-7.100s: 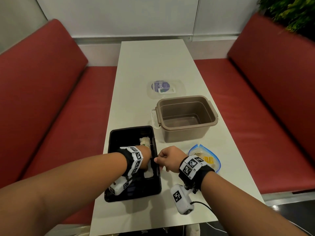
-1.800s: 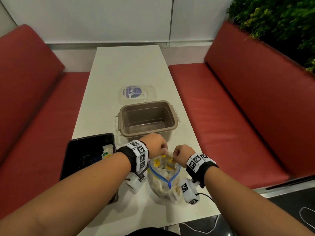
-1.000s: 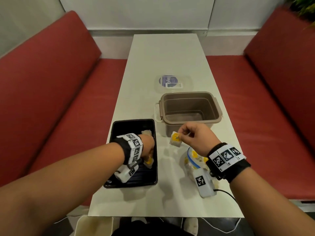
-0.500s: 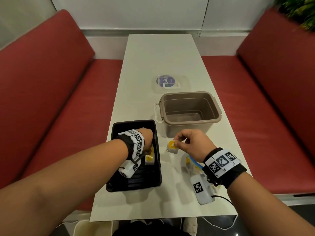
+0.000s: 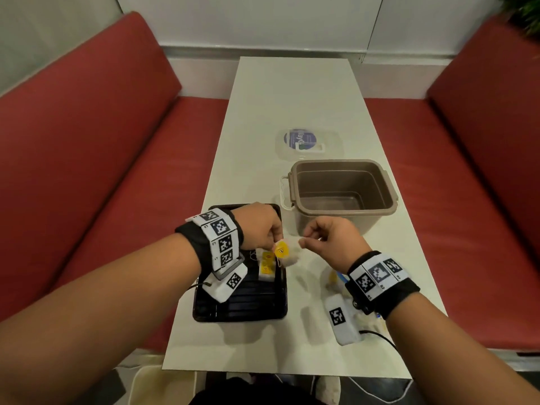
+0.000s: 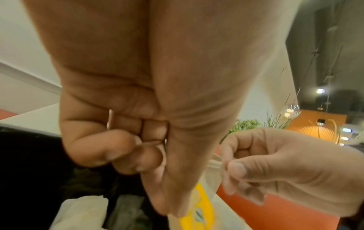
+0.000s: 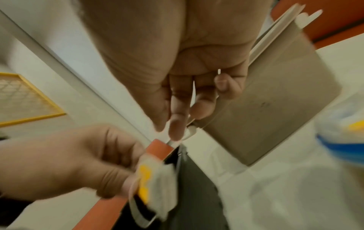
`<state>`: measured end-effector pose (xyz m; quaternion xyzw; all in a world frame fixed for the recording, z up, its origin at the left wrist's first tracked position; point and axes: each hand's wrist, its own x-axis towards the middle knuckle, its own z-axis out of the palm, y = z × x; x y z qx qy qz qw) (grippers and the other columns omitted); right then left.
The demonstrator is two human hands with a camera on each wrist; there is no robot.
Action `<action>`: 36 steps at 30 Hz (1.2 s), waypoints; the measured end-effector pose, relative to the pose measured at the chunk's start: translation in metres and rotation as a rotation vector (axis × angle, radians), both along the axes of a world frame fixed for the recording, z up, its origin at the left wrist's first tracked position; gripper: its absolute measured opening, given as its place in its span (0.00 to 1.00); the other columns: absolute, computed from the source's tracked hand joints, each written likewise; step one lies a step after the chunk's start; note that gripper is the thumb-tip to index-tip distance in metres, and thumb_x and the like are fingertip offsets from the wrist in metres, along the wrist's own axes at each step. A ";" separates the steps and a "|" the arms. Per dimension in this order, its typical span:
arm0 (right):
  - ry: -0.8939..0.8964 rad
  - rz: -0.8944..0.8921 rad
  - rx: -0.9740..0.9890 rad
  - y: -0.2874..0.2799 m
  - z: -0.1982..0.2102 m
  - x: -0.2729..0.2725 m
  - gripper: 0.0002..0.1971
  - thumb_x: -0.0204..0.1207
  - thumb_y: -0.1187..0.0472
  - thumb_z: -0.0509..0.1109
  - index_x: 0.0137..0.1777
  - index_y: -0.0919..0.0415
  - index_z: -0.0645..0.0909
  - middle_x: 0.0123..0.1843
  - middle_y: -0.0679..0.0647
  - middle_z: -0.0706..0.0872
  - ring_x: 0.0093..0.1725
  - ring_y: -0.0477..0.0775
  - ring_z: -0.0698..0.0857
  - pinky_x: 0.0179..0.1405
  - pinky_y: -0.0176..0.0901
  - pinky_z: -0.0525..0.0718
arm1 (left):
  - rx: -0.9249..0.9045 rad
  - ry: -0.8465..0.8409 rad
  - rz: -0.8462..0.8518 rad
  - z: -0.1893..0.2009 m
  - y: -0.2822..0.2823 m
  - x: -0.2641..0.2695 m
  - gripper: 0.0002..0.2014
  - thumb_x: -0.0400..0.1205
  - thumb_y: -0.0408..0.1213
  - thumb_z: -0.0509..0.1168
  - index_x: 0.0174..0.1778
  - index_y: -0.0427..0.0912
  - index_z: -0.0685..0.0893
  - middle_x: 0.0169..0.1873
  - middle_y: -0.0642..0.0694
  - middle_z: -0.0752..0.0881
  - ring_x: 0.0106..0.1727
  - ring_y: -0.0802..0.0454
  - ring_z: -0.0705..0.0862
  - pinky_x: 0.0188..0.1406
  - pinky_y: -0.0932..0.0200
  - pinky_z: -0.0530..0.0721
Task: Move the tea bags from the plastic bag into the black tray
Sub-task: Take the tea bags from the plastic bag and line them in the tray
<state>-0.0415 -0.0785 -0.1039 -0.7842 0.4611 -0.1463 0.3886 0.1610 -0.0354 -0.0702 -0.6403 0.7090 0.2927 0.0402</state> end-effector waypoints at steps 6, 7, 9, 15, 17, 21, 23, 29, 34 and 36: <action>0.113 -0.101 0.027 -0.010 -0.013 -0.035 0.04 0.74 0.60 0.76 0.39 0.54 0.86 0.37 0.48 0.90 0.33 0.46 0.85 0.38 0.40 0.83 | 0.110 -0.117 -0.066 -0.022 0.000 -0.001 0.07 0.75 0.43 0.75 0.43 0.44 0.91 0.38 0.49 0.90 0.38 0.53 0.85 0.34 0.63 0.77; 0.173 -0.139 -0.019 -0.012 -0.018 -0.040 0.04 0.74 0.59 0.75 0.38 0.53 0.85 0.38 0.47 0.89 0.37 0.48 0.86 0.39 0.39 0.82 | 0.114 -0.139 -0.075 -0.021 0.000 0.000 0.07 0.76 0.43 0.74 0.43 0.43 0.91 0.38 0.49 0.89 0.37 0.53 0.84 0.32 0.64 0.76; 0.337 -0.189 -0.033 -0.017 -0.028 -0.056 0.02 0.73 0.58 0.74 0.40 0.53 0.85 0.41 0.50 0.89 0.44 0.54 0.86 0.45 0.43 0.84 | 0.150 -0.192 -0.094 -0.019 0.000 0.003 0.09 0.76 0.42 0.73 0.46 0.41 0.91 0.37 0.48 0.87 0.37 0.53 0.81 0.33 0.63 0.76; 0.736 -0.076 0.103 -0.016 -0.051 -0.090 0.11 0.74 0.54 0.70 0.53 0.53 0.88 0.51 0.54 0.90 0.51 0.58 0.87 0.53 0.44 0.86 | 0.315 -0.431 -0.236 -0.025 0.000 -0.001 0.10 0.76 0.43 0.73 0.49 0.42 0.90 0.40 0.49 0.87 0.43 0.50 0.84 0.43 0.56 0.82; 0.741 -0.020 0.129 -0.015 -0.053 -0.091 0.12 0.75 0.55 0.68 0.55 0.52 0.89 0.52 0.53 0.90 0.52 0.57 0.88 0.56 0.45 0.85 | 0.358 -0.505 -0.319 -0.034 0.000 -0.013 0.12 0.78 0.43 0.71 0.53 0.42 0.89 0.42 0.47 0.86 0.46 0.47 0.84 0.43 0.56 0.80; 0.716 -0.038 0.137 -0.014 -0.057 -0.087 0.13 0.79 0.53 0.66 0.60 0.45 0.86 0.57 0.52 0.89 0.54 0.56 0.87 0.58 0.46 0.85 | 0.364 -0.574 -0.387 -0.061 -0.004 -0.024 0.13 0.73 0.45 0.74 0.50 0.43 0.90 0.38 0.48 0.86 0.45 0.44 0.87 0.49 0.49 0.89; 0.700 -0.077 0.136 -0.014 -0.062 -0.087 0.15 0.78 0.54 0.66 0.63 0.42 0.85 0.58 0.52 0.88 0.52 0.55 0.87 0.56 0.45 0.85 | 0.335 -0.582 -0.360 -0.070 -0.010 -0.024 0.14 0.72 0.47 0.75 0.49 0.44 0.90 0.40 0.47 0.87 0.46 0.43 0.88 0.51 0.46 0.89; 0.694 -0.106 0.139 -0.010 -0.066 -0.085 0.10 0.78 0.49 0.64 0.44 0.44 0.88 0.45 0.50 0.88 0.44 0.56 0.87 0.52 0.47 0.87 | 0.250 -0.561 -0.260 -0.084 -0.020 -0.020 0.11 0.73 0.48 0.73 0.41 0.44 0.85 0.35 0.46 0.84 0.36 0.44 0.84 0.43 0.51 0.89; 0.618 -0.110 0.110 -0.010 -0.064 -0.087 0.12 0.77 0.52 0.68 0.31 0.49 0.78 0.37 0.50 0.86 0.41 0.56 0.86 0.44 0.47 0.86 | 0.266 -0.552 -0.227 -0.084 -0.021 -0.020 0.15 0.76 0.48 0.72 0.29 0.47 0.76 0.29 0.48 0.78 0.39 0.44 0.83 0.48 0.50 0.89; 0.558 -0.127 0.108 -0.012 -0.059 -0.089 0.07 0.76 0.56 0.68 0.37 0.52 0.82 0.40 0.52 0.87 0.43 0.56 0.86 0.43 0.46 0.85 | 0.275 -0.545 -0.191 -0.079 -0.017 -0.022 0.15 0.76 0.52 0.72 0.35 0.45 0.81 0.33 0.47 0.81 0.39 0.45 0.83 0.44 0.52 0.87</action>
